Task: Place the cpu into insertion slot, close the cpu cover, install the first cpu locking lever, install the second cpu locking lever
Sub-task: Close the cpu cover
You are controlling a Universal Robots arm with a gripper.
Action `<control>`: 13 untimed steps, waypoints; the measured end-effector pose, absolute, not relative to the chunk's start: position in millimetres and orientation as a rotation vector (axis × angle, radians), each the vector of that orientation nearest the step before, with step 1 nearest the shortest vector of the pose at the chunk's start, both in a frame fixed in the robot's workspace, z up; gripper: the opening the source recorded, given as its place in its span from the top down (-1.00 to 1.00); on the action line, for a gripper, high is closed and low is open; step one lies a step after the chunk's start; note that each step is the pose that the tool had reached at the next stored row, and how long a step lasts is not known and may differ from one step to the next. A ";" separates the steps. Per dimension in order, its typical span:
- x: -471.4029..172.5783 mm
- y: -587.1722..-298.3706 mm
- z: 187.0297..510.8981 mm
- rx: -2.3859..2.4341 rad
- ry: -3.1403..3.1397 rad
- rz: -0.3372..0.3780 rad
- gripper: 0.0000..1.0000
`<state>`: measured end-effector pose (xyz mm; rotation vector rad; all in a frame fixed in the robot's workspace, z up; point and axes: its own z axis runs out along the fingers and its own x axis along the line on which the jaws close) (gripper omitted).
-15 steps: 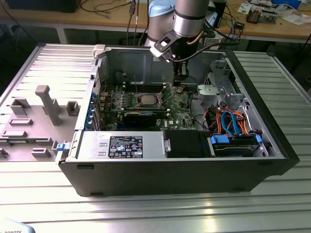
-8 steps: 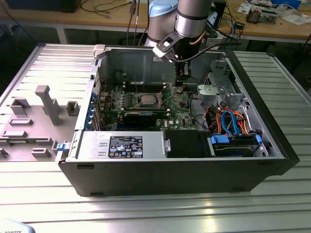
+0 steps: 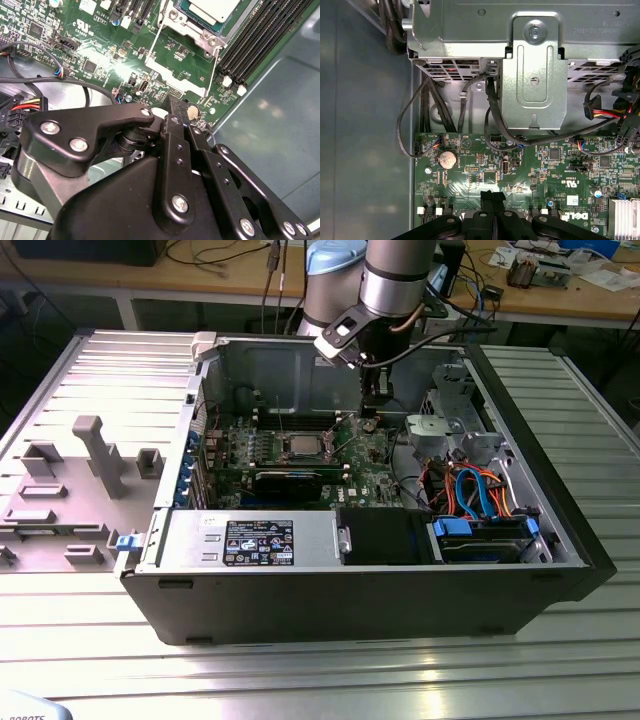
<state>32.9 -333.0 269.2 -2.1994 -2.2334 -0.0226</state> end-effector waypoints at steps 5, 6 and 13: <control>33.0 -333.1 269.2 -2.199 -2.233 -0.022 0.79; 33.2 -333.1 268.8 -2.199 -2.234 -0.023 0.79; 42.6 -332.8 262.4 -2.198 -2.232 -0.020 0.79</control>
